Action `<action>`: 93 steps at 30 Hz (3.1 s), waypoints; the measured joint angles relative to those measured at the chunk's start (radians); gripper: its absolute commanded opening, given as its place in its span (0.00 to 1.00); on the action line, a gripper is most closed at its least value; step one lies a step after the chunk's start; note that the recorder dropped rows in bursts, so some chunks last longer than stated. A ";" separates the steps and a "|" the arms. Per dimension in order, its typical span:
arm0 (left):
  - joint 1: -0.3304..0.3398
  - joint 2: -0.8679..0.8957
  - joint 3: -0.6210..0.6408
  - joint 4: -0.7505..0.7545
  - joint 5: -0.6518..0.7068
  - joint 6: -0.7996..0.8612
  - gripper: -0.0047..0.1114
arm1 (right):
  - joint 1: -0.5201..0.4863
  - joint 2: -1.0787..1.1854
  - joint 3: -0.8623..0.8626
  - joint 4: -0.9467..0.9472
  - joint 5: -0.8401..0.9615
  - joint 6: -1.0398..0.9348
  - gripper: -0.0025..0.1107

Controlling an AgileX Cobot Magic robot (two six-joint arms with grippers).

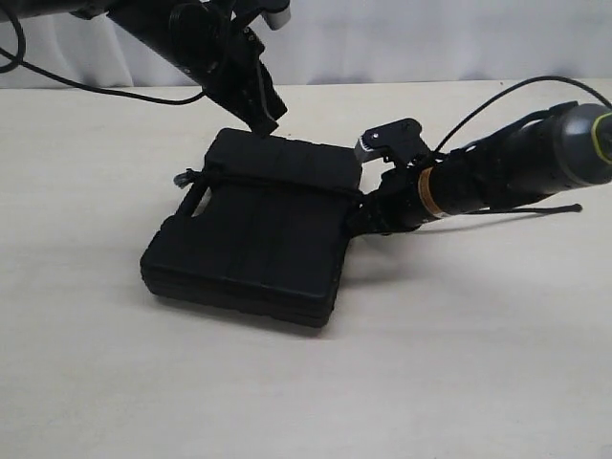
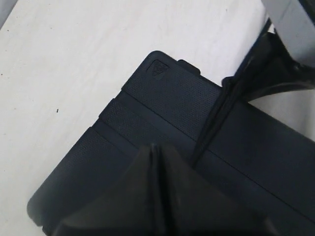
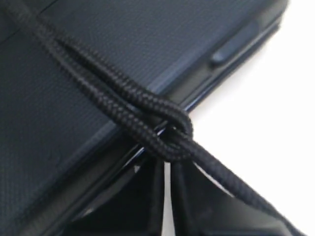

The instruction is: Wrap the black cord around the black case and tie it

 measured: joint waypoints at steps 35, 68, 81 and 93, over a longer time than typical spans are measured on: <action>0.000 -0.408 0.383 -0.047 -0.430 -0.074 0.04 | -0.046 -0.487 0.205 -0.019 -0.024 0.100 0.06; 0.000 -1.397 0.951 -0.276 -0.584 -0.078 0.04 | -0.046 -1.546 0.651 0.059 0.018 0.205 0.06; 0.000 -1.675 0.955 -0.276 -0.458 -0.078 0.04 | -0.046 -1.825 0.678 0.061 -0.094 0.208 0.06; 0.000 -1.838 0.955 -0.266 -0.358 -0.078 0.04 | -0.046 -1.905 0.678 0.059 -0.107 0.261 0.06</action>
